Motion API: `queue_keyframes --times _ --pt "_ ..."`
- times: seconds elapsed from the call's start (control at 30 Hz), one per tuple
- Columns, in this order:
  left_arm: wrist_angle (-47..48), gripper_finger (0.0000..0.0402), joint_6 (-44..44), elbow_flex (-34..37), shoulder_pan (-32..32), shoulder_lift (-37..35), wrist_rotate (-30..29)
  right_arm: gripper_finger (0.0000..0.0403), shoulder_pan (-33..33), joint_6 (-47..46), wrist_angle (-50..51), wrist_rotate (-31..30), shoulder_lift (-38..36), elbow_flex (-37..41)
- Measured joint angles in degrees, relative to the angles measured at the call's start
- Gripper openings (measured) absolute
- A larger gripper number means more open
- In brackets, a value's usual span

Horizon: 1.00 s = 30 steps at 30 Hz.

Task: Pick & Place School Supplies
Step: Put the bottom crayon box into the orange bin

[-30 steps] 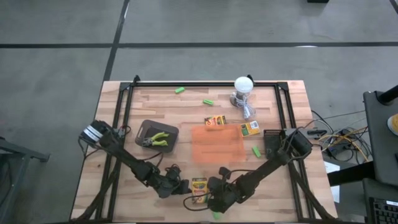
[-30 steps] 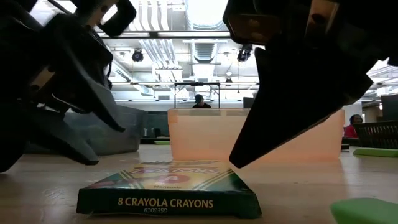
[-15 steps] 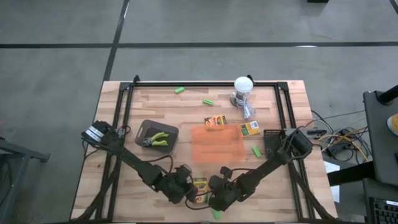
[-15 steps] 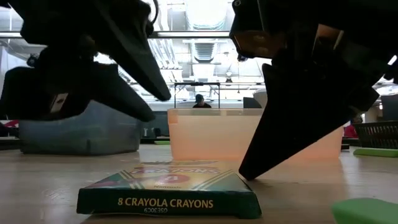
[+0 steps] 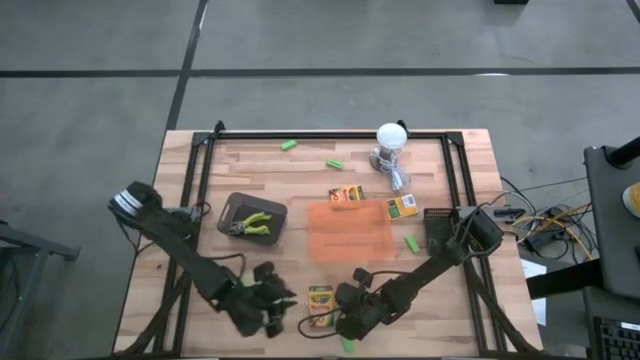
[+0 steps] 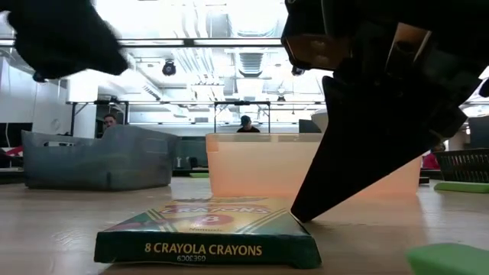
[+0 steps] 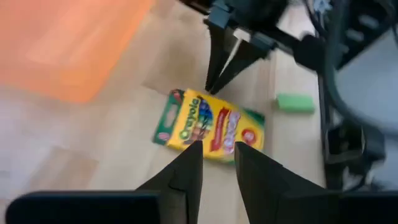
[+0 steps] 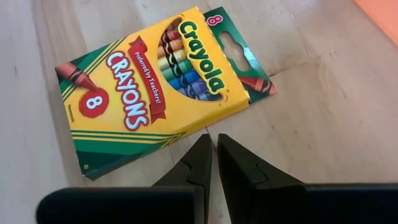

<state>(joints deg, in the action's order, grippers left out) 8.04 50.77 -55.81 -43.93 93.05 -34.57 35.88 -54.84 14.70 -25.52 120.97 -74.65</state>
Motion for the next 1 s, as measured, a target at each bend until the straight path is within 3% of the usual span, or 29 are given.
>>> queue_keyframes --times 0.1,0.27,0.37,0.43,0.53,0.6,0.7,0.9,1.0 --pt "-7.78 0.0097 -4.55 4.93 -3.15 -1.5 -1.54 0.0027 0.02 0.95 -0.2 0.09 0.02 0.0" --pt "-34.65 0.0097 -17.41 12.73 -6.32 1.08 -1.96 0.0027 0.04 1.08 -0.61 0.27 0.04 0.0" --pt "-40.49 0.0096 -25.59 15.2 -6.83 2.85 -1.78 0.0027 0.07 1.06 -0.98 0.72 0.04 0.0" --pt "-41.58 0.0096 -19.67 15.43 -6.78 2.97 -2.35 0.0027 0.07 1.06 -1.51 1.11 0.07 0.02" --pt "-41.34 0.0096 0.93 16.04 -5.36 3.58 -3.78 0.0027 0.07 0.98 -1.81 1.96 0.07 0.02" --pt "-39.61 0.0096 7.75 16.53 -4.37 4.15 -3.79 0.0027 0.07 0.91 -1.86 2.0 0.07 0.02" --pt "-38.25 0.0096 5.15 16.75 -3.99 5.34 -3.71 0.0027 -0.03 0.87 -1.88 2.05 0.07 0.01" --pt "-38.59 0.0096 -14.48 12.33 -3.79 8.72 -3.56 0.0027 -0.22 0.89 -1.88 2.21 0.07 0.0" --pt "-38.39 0.0096 -11.97 10.23 -3.25 10.92 -3.3 0.0027 -0.24 0.93 -1.88 2.2 0.07 0.0"
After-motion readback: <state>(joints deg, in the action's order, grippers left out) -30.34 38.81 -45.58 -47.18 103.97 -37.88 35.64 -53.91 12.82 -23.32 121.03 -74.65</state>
